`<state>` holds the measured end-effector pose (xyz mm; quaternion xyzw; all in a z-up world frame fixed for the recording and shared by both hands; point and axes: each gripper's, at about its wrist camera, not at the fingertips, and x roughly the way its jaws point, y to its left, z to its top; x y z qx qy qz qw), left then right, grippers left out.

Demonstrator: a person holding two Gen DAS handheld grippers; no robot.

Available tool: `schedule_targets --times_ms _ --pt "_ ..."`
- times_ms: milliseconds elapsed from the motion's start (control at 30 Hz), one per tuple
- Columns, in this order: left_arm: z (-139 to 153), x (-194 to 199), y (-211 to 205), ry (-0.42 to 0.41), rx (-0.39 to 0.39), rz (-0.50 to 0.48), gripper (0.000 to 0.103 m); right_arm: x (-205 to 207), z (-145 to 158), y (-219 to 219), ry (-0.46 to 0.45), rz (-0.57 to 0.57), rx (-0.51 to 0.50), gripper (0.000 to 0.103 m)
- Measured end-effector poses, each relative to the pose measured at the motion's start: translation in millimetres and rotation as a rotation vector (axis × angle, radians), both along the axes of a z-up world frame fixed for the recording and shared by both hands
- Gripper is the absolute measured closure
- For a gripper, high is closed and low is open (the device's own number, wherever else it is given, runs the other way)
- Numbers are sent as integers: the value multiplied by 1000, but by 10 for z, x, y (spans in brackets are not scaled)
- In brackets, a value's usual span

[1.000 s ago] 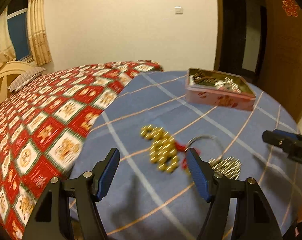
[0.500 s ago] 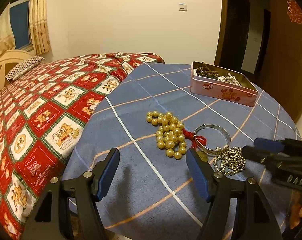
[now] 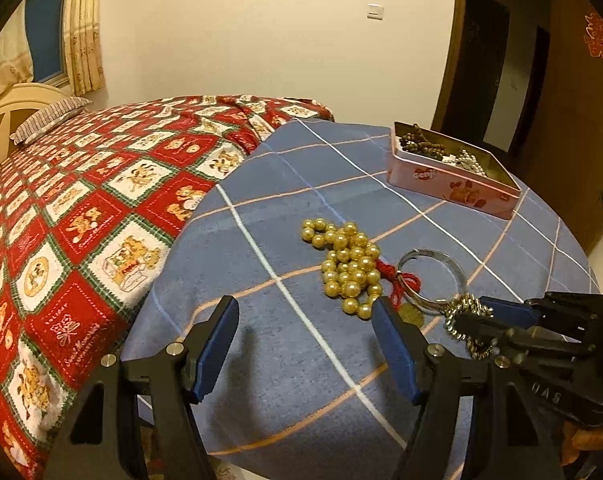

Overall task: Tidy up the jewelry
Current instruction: 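Grasp the gold bead strand with the left tool while the right tool grasps the silver ball chain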

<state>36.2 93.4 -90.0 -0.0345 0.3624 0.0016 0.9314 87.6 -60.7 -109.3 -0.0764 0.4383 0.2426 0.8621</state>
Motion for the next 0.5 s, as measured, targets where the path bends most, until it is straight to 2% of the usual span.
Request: schedule_targets --times_ms 33,100,333,433,500 --pt "4 10 -19 -1 0 -6 34 2 6 -33 2 -5 9 86" --pt "17 42 -51 -4 2 -17 34 6 48 -112 -2 -20 34 90" --pt "56 317 -173 4 -9 -33 34 49 267 -419 -35 -113 138 90" --pt "48 501 -209 18 -45 -33 34 72 361 -528 -54 -149 175 90" --pt "5 629 -240 42 -40 -17 34 87 394 -563 -61 -164 187 90"
